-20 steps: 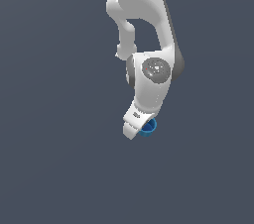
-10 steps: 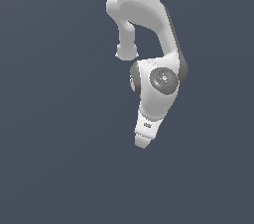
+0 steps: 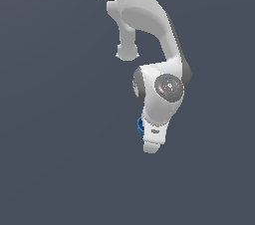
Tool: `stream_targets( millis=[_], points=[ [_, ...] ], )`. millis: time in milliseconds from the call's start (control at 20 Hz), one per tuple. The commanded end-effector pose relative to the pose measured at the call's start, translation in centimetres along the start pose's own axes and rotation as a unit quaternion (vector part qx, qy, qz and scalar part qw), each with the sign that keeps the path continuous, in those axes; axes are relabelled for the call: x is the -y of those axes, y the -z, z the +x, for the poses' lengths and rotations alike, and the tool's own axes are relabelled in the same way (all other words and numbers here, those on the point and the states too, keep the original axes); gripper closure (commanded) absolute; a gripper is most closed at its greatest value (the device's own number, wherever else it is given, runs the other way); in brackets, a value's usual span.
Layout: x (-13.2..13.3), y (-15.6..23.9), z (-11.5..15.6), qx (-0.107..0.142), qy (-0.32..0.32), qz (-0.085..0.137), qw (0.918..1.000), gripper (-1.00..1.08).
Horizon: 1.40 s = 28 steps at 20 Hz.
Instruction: Pick up the object and move it to a goal position.
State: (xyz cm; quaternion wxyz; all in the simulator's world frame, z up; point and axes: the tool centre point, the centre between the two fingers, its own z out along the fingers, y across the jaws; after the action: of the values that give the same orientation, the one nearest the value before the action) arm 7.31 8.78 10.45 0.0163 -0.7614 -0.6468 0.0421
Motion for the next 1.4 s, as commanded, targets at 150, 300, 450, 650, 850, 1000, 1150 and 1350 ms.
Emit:
stream_targets(
  millis=[150, 300, 450, 650, 850, 1000, 1150, 1350],
  points=[
    [-0.2, -0.2, 0.3, 0.000, 0.025, 0.002, 0.9997, -0.20],
    [-0.2, -0.2, 0.3, 0.001, 0.029, 0.002, 0.9996, -0.20],
    [-0.2, -0.4, 0.3, 0.000, 0.026, 0.002, 0.9997, -0.20],
    [-0.2, -2.0, 0.3, 0.000, 0.028, 0.002, 0.9996, -0.20],
    [-0.1, -3.2, 0.3, 0.000, 0.029, 0.002, 0.9996, -0.20],
    [-0.1, -3.2, 0.3, 0.000, 0.029, 0.002, 0.9996, 1.08],
    [-0.1, -3.2, 0.3, 0.000, 0.029, 0.002, 0.9996, 1.08],
    [-0.1, -3.2, 0.3, 0.000, 0.029, 0.002, 0.9996, 1.08]
  ],
)
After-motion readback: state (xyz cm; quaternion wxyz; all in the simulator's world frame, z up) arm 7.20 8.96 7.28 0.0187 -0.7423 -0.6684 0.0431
